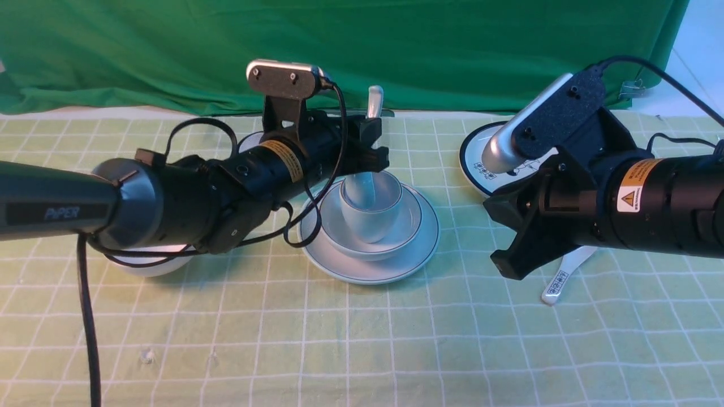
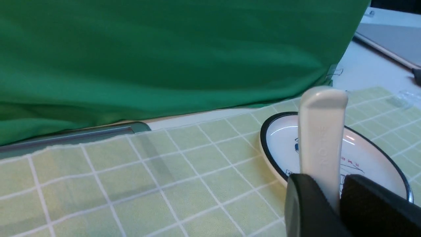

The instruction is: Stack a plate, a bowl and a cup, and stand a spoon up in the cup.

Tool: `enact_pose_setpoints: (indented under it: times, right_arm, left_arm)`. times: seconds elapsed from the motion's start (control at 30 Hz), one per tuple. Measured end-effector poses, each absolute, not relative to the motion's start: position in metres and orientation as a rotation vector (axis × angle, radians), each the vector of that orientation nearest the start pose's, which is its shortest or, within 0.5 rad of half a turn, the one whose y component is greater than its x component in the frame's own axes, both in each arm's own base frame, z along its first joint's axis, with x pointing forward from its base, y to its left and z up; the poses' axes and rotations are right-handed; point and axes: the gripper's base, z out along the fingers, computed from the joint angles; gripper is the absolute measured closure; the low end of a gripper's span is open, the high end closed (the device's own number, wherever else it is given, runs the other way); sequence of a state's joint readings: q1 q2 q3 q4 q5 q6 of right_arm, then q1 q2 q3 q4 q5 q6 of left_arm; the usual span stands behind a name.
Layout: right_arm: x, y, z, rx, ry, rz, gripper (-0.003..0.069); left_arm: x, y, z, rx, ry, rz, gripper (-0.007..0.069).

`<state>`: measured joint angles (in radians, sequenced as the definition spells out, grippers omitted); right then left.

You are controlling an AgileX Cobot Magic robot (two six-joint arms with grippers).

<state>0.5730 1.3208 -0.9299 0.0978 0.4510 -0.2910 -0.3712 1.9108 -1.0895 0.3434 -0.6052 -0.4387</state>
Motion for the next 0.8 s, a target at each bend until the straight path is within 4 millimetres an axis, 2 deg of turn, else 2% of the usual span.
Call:
enact_pose_setpoints:
  times: [0.23, 0.33, 0.4, 0.47, 0.53, 0.57, 0.6, 0.63, 0.7, 0.8]
  right_arm:
    - [0.229, 0.152, 0.288, -0.949, 2.188, 0.213, 0.0517]
    - [0.22, 0.146, 0.292, -0.999, 2.211, 0.178, 0.0546]
    - [0.211, 0.138, 0.299, -1.03, 2.226, 0.145, 0.0575]
    - [0.198, 0.126, 0.31, -1.031, 2.234, 0.101, 0.0605]
    - [0.187, 0.114, 0.323, -1.009, 2.217, 0.054, 0.0624]
    - [0.185, 0.113, 0.324, -1.001, 2.215, 0.051, 0.0627]
    - [0.173, 0.1, 0.339, -0.967, 2.161, 0.0, 0.0631]
    - [0.168, 0.095, 0.346, -0.942, 2.132, -0.018, 0.0632]
    - [0.156, 0.083, 0.361, -0.893, 2.055, -0.05, 0.0634]
    - [0.139, 0.07, 0.376, -0.804, 1.94, -0.039, 0.0641]
  left_arm:
    - [0.38, -0.166, 0.221, 0.374, 1.748, -0.504, 0.0274]
    - [0.369, -0.156, 0.248, 0.371, 1.817, -0.422, 0.0251]
    - [0.354, -0.145, 0.276, 0.353, 1.863, -0.353, 0.0277]
    - [0.337, -0.132, 0.297, 0.323, 1.941, -0.273, 0.033]
    - [0.311, -0.116, 0.328, 0.283, 1.971, -0.212, 0.0413]
    - [0.305, -0.113, 0.335, 0.277, 1.959, -0.21, 0.0422]
    - [0.282, -0.101, 0.353, 0.245, 1.959, -0.191, 0.0505]
    - [0.268, -0.095, 0.364, 0.227, 1.936, -0.2, 0.0539]
    - [0.246, -0.087, 0.374, 0.203, 1.896, -0.226, 0.0589]
    - [0.206, -0.074, 0.379, 0.178, 1.799, -0.293, 0.0612]
